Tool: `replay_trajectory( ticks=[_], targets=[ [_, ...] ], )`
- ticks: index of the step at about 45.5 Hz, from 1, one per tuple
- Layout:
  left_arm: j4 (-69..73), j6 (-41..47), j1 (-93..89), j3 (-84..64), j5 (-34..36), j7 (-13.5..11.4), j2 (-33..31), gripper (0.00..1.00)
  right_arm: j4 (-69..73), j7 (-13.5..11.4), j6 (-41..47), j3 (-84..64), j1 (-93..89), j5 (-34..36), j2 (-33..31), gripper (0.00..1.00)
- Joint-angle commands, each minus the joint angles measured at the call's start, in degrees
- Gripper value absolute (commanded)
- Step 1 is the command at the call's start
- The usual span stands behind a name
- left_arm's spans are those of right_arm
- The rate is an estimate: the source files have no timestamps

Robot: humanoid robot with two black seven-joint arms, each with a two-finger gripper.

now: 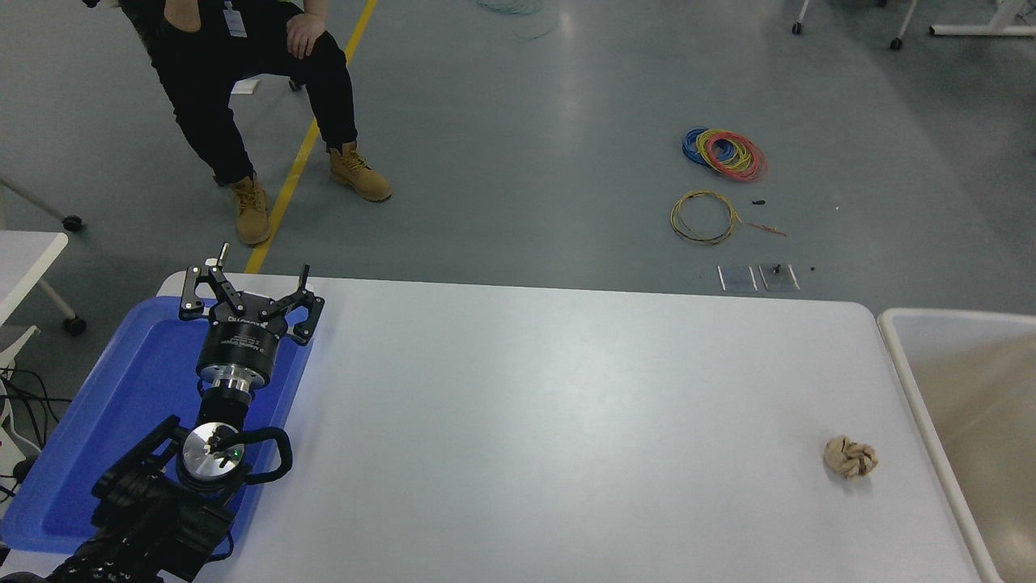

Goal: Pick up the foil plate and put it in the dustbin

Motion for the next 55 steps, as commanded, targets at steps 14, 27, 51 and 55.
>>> replay_trajectory(
  ticks=[14, 27, 51, 55],
  targets=[
    [0.0, -0.1, 0.0, 0.0, 0.0, 0.0, 0.0, 1.0, 9.8, -0.1, 13.7, -13.2, 24.3, 0.6, 9.2, 1.0],
    [0.0, 0.0, 0.0, 0.0, 0.0, 0.0, 0.0, 1.0, 21.2, -0.1, 20.3, -19.7, 35.4, 0.8, 15.8, 1.0],
    [0.0, 0.0, 0.0, 0.0, 0.0, 0.0, 0.0, 1.0, 42.0, -0.9, 29.3, -20.5, 45.7, 4.6, 18.6, 1.0],
    [0.0, -0.1, 0.0, 0.0, 0.0, 0.0, 0.0, 1.0, 44.0, -0.9, 30.8, -21.6, 47.1, 6.7, 18.6, 1.0]
  ],
)
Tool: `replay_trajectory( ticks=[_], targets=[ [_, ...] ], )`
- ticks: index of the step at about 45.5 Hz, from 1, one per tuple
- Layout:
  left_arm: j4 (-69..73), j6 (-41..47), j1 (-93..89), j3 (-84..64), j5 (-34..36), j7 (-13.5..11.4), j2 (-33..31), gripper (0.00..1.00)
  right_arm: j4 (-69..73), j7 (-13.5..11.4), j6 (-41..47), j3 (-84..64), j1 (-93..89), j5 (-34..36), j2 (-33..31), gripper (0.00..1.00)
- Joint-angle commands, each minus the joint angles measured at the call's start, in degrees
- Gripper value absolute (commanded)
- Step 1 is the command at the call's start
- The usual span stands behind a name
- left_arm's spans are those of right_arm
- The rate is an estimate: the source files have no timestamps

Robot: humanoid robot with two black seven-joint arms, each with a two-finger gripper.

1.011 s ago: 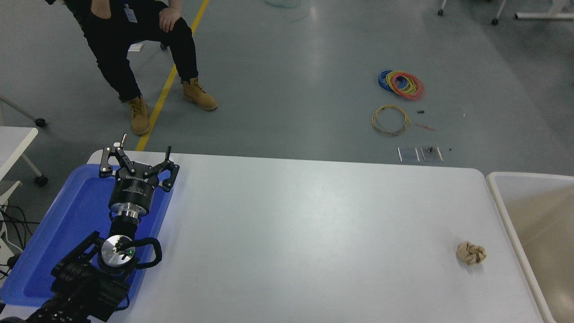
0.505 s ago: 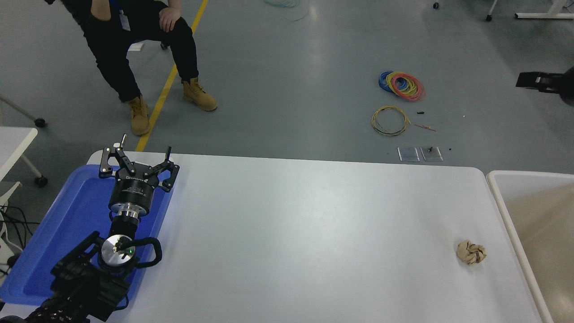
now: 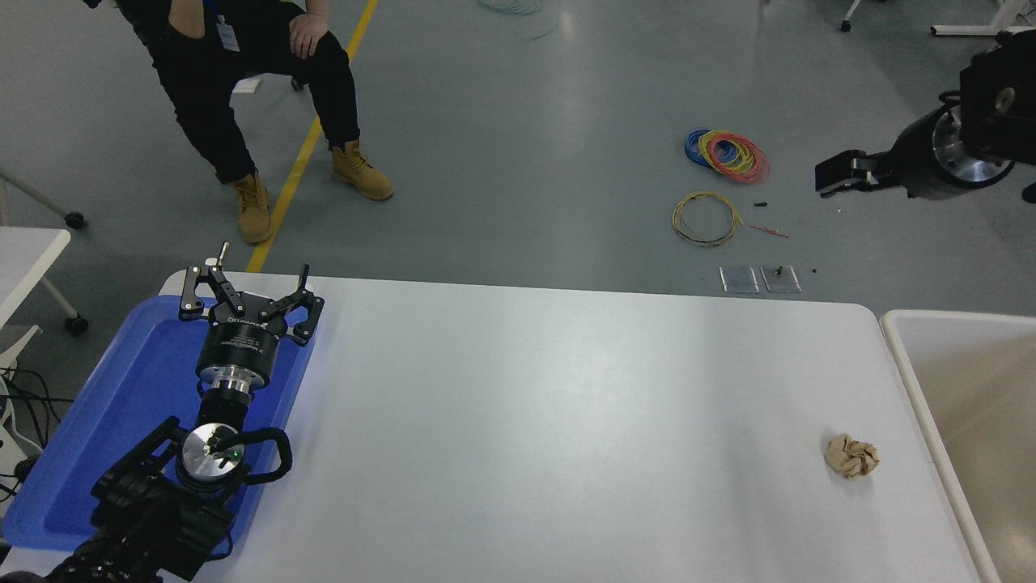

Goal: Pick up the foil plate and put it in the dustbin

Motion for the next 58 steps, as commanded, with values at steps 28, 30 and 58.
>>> replay_trajectory(
  ticks=[28, 30, 58],
  targets=[
    [0.0, 0.1, 0.0, 0.0, 0.0, -0.1, 0.0, 1.0, 21.2, -0.3, 8.7, -5.6, 8.5, 5.6, 1.5, 1.0],
    [0.0, 0.1, 0.0, 0.0, 0.0, -0.1, 0.0, 1.0, 21.3, -0.3, 8.7, -5.5, 8.3, 5.6, 1.8, 1.0],
    [0.0, 0.1, 0.0, 0.0, 0.0, -0.1, 0.0, 1.0, 20.9, -0.3, 8.7, -5.1, 6.8, 5.4, 4.1, 1.0]
  ],
)
